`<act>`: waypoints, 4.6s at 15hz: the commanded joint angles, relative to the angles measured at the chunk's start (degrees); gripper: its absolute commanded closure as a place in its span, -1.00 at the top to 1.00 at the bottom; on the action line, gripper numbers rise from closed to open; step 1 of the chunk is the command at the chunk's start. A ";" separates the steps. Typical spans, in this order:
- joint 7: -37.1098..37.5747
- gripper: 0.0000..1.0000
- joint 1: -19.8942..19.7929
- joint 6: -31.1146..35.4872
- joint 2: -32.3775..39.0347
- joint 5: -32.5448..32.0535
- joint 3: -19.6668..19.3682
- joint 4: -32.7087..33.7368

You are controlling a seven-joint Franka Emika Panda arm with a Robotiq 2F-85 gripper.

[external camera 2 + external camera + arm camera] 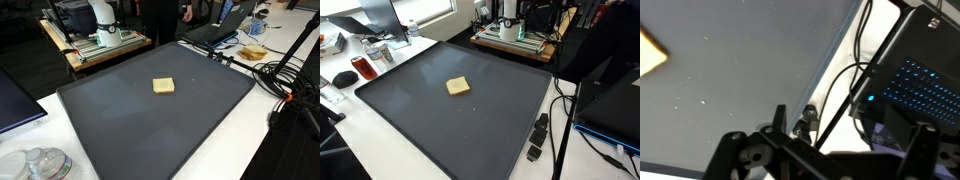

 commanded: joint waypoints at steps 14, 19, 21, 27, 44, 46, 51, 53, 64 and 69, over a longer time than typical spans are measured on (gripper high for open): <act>-33.56 0.76 3.61 -11.33 0.40 17.95 -6.39 2.16; -35.46 0.21 2.89 -13.48 0.50 17.90 -6.85 2.83; -35.83 0.26 2.78 -13.51 0.47 18.04 -6.85 2.80; -35.91 -0.01 2.64 -13.34 0.20 17.72 -6.74 2.57; -25.38 -0.84 -0.91 -11.94 0.13 12.77 -6.89 2.57; -19.15 -0.84 -2.96 -11.32 -0.57 8.67 -7.09 2.13; -3.76 -0.83 -7.29 -13.06 -1.13 -1.42 -7.56 3.11; -6.69 -0.57 -6.53 -11.84 -0.32 0.13 -8.07 2.56; -3.17 -0.86 -7.61 -12.18 1.90 -1.87 -8.38 5.31; 3.15 -0.85 -9.75 -7.54 10.09 -4.21 -9.28 13.17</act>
